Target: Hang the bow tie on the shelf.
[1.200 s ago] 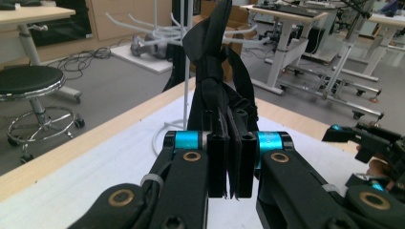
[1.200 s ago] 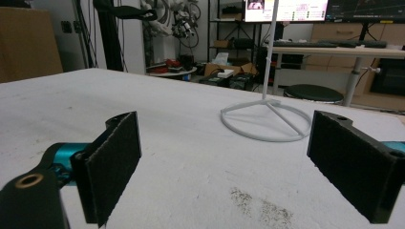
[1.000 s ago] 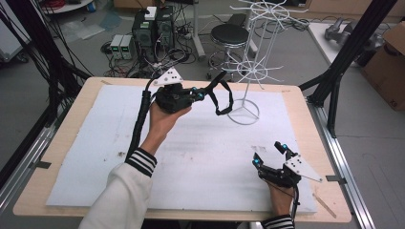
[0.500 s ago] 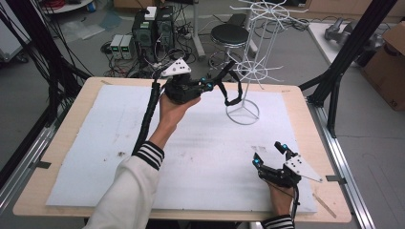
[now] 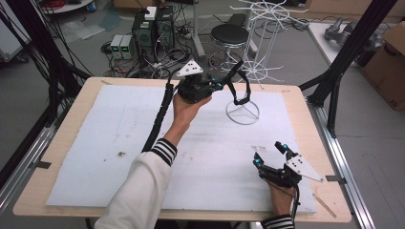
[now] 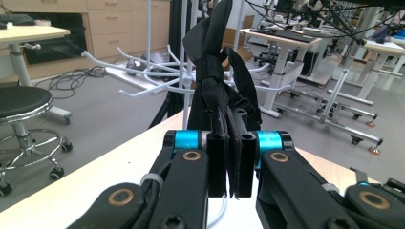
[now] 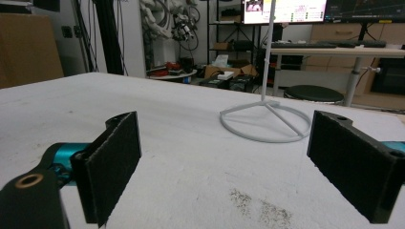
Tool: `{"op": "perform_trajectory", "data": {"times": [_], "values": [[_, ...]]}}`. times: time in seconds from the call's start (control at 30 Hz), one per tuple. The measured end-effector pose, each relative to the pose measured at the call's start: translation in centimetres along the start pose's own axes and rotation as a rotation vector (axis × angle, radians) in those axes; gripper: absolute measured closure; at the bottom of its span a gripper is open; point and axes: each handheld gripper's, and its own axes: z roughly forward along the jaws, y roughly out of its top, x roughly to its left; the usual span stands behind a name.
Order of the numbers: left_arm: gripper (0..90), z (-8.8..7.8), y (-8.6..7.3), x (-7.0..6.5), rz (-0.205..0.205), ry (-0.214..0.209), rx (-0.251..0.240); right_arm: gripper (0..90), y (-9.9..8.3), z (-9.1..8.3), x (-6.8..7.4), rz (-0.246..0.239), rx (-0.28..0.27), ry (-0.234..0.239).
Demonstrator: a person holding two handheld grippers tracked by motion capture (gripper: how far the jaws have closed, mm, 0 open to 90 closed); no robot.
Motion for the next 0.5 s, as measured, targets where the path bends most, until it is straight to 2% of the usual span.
{"op": "perform_trajectory", "data": {"times": [0.37,0.5], "values": [[87.0,0.9,-0.7,0.6,-0.004,0.035,0.004,10.3,0.0,0.0,-0.1,-0.003,-0.004,-0.002],[87.0,1.4,-0.9,0.8,-0.035,0.045,-0.004,10.2,0.0,0.0,-0.1,-0.002,-0.003,-0.002]]}}
